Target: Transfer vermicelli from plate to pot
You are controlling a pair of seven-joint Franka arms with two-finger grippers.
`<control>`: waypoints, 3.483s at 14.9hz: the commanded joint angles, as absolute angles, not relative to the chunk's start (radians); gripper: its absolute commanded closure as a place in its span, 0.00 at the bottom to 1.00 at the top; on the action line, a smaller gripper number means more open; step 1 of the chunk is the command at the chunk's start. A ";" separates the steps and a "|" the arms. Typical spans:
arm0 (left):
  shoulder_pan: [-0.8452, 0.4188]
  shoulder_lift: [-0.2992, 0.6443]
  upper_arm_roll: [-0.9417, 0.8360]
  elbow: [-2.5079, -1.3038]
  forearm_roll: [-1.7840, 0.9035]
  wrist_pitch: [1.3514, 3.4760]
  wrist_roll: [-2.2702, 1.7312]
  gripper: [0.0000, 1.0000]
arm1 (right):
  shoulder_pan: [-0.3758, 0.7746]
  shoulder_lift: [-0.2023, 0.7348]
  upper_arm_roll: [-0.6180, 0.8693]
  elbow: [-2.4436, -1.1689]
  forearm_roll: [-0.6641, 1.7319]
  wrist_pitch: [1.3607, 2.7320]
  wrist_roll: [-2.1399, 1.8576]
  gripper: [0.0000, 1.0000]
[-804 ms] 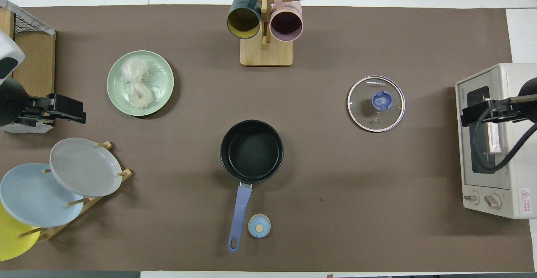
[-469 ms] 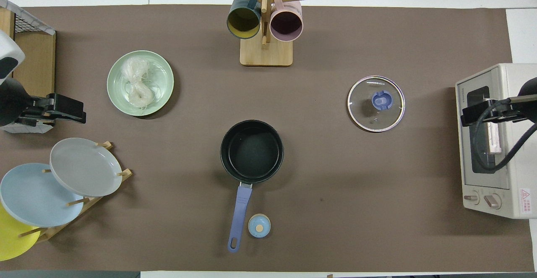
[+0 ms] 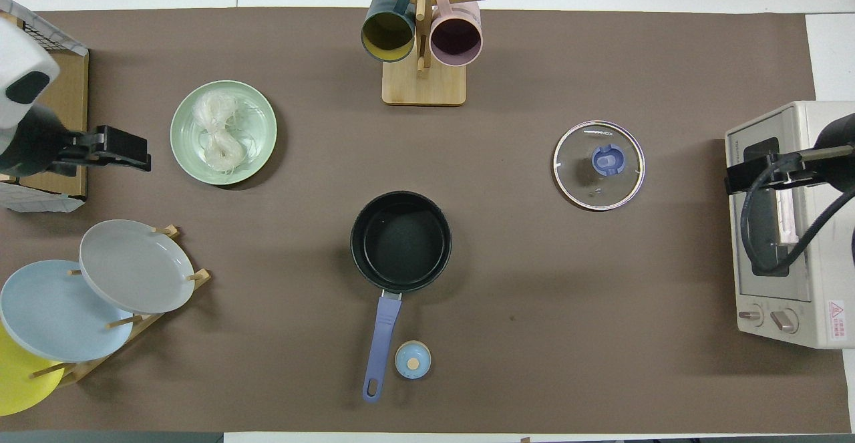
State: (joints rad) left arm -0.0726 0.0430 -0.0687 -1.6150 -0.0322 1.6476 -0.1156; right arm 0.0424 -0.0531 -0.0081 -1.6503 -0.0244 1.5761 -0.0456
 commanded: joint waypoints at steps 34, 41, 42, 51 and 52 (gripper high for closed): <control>-0.432 -0.029 -0.104 -1.796 -0.278 1.759 -0.629 1.00 | 0.126 0.276 -0.002 -1.878 -0.008 2.210 -0.029 0.00; -0.578 0.089 -0.103 -1.985 -0.276 2.084 -0.676 1.00 | 0.129 0.341 -0.003 -1.878 0.017 2.247 -0.037 0.00; -0.581 0.106 -0.103 -1.997 -0.276 2.112 -0.675 1.00 | 0.129 0.342 -0.003 -1.878 0.017 2.249 -0.046 0.00; -0.604 0.199 -0.100 -2.029 -0.267 2.246 -0.654 1.00 | 0.130 0.357 -0.003 -1.879 0.006 2.270 -0.109 0.16; -0.601 0.199 -0.100 -2.028 -0.267 2.238 -0.628 1.00 | 0.129 0.357 -0.003 -1.879 0.005 2.269 -0.115 0.20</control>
